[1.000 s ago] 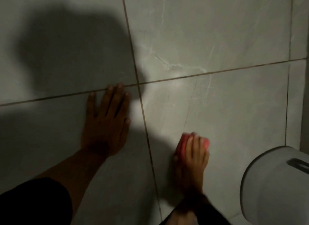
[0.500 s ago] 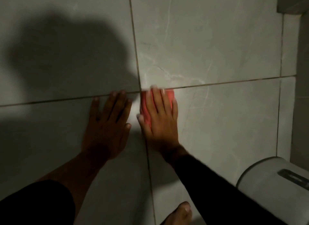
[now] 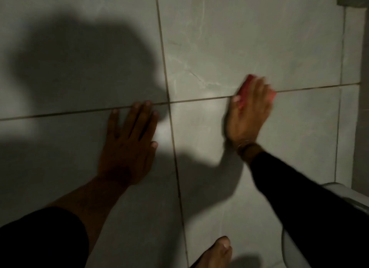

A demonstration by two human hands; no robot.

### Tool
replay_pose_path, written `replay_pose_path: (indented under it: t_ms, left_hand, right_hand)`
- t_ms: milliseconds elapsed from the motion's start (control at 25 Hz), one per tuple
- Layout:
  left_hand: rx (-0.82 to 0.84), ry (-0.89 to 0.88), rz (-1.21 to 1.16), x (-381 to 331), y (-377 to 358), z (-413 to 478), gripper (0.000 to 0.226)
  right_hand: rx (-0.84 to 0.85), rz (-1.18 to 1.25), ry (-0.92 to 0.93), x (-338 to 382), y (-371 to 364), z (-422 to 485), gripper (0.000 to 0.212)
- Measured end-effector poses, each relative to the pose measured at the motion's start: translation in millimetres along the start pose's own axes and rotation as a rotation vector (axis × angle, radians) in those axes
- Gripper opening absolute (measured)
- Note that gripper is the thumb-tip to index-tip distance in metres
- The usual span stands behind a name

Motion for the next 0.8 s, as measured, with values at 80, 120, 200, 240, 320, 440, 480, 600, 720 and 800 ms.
replay_pose_path:
  t_ms: [80,120,200,240,320,440,480,600,720,800]
  left_hand:
    - [-0.011,0.007,0.006,0,1,-1,0.073]
    - [-0.015,0.012,0.007,0,1,-1,0.073]
    - [-0.009,0.008,0.01,0,0,1,0.072]
    - [0.0,0.005,0.009,0,-1,1,0.072]
    - [0.006,0.003,0.019,0,-2,0,0.074]
    - [-0.006,0.0,0.018,-2,-2,0,0.074]
    - [-0.005,0.001,0.018,0,-3,1,0.075]
    - [0.006,0.012,0.013,0,-4,-1,0.075]
    - [0.003,0.006,-0.003,-1,-1,0,0.075]
    - [0.003,0.01,-0.003,1,-2,0,0.076]
  right_hand:
    - [0.032,0.058,0.268,80,-6,-82,0.068]
    - [0.118,0.109,0.425,115,-11,-132,0.07]
    - [0.297,0.103,0.593,127,-17,-171,0.069]
    - [0.31,0.066,0.619,104,-16,-161,0.067]
    - [0.235,0.048,0.404,26,-5,-111,0.068]
    - [0.062,0.053,-0.18,-68,14,-70,0.069]
    - [0.032,0.026,-0.296,-58,13,-88,0.07]
    - [0.138,0.025,0.005,60,-4,-197,0.073]
    - [0.429,0.126,0.562,109,-7,-287,0.073]
    - [0.395,0.09,0.551,46,-1,-246,0.066]
Point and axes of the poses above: each hand's wrist, its own z-axis towards the middle knuckle, its own y-axis out of the back of the hand, x = y × z, the point moved 10 cm from there along z, towards the middle knuckle, and after that the axes turned 5 degrees about -x, right-handed, at the moved point
